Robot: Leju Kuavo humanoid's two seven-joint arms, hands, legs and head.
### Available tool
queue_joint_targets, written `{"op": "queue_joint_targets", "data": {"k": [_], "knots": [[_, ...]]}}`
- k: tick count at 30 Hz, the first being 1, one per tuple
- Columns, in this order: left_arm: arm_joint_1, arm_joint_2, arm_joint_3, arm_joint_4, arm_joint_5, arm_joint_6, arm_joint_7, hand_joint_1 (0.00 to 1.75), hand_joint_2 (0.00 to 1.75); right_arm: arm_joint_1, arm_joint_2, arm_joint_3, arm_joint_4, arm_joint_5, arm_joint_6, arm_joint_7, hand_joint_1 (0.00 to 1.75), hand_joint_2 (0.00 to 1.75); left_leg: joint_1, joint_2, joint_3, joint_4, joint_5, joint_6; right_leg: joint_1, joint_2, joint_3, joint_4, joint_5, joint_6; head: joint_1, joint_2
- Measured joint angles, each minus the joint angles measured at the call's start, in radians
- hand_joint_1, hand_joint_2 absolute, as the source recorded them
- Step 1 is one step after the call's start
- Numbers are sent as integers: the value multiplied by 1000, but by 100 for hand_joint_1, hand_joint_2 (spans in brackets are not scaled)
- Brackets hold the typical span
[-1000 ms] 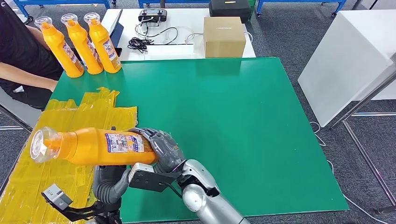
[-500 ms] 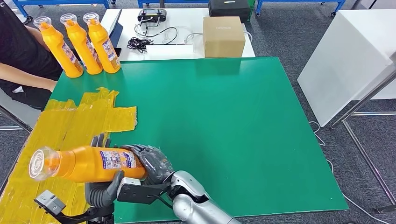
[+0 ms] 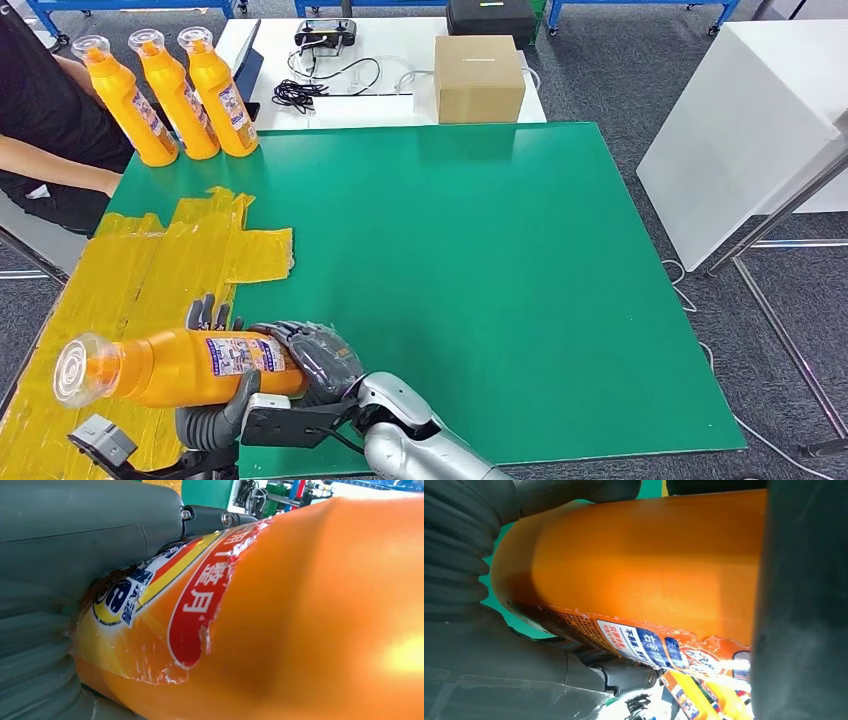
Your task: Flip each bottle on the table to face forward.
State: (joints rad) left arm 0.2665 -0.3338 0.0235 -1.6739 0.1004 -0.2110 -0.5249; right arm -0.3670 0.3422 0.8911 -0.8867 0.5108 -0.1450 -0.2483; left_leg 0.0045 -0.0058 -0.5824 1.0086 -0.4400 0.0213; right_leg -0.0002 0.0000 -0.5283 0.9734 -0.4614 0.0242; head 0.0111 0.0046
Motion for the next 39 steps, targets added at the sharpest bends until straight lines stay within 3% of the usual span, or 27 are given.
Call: {"op": "queue_joint_targets", "data": {"k": [3, 10, 25, 26, 28, 30, 32, 39], "knots": [[1, 0, 0, 0, -1, 0, 0, 175, 175, -1, 0, 2, 2, -1, 0, 0, 175, 175, 0, 0, 0, 0, 0, 0, 0, 0, 0, 0, 0, 0, 0, 0], [4, 0, 3, 0, -20, 18, -14, 175, 175, -43, 11, 18, 91, -41, 1, -63, 175, 175, 0, 1, 0, 0, 0, 0, 0, 0, -1, 0, 0, 0, 0, 0], [5, 0, 6, 0, -18, 16, -18, 175, 175, -24, 15, 23, 82, -31, -34, -31, 175, 175, 0, 1, 0, 0, 0, 0, 0, 1, -1, 0, 0, 0, 0, 0], [5, 0, 6, 0, -18, 16, -18, 175, 175, -24, 15, 24, 82, -31, -34, -31, 168, 175, 0, 1, 0, 0, 0, 0, 0, 1, -1, 0, 0, 0, 1, 0], [5, 0, 6, 0, -18, 16, -19, 175, 175, -23, 15, 24, 81, -30, -35, -29, 82, 175, 0, 1, 0, 0, 0, 0, 0, 1, -1, 0, 0, 0, 0, 0], [4, 0, 6, 0, -28, 22, -23, 175, 175, -23, 15, 24, 80, -26, -38, -29, 0, 87, 0, 1, 0, 0, 0, 0, 0, 1, -1, 0, 0, 0, 0, 0], [-3, 0, 5, -3, -99, 69, -44, 175, 175, -21, 14, 18, 80, -8, -43, -28, 0, 0, 0, 1, 0, 0, 0, 0, 0, 1, -1, 0, 0, 0, 0, 0], [-67, 28, -1, -27, -582, 421, -52, 175, 175, 55, -19, -114, -30, 95, 0, -29, 0, 0, 0, 0, 0, 0, 0, 0, 0, 1, 0, 0, 0, 0, 1, 0]]}}
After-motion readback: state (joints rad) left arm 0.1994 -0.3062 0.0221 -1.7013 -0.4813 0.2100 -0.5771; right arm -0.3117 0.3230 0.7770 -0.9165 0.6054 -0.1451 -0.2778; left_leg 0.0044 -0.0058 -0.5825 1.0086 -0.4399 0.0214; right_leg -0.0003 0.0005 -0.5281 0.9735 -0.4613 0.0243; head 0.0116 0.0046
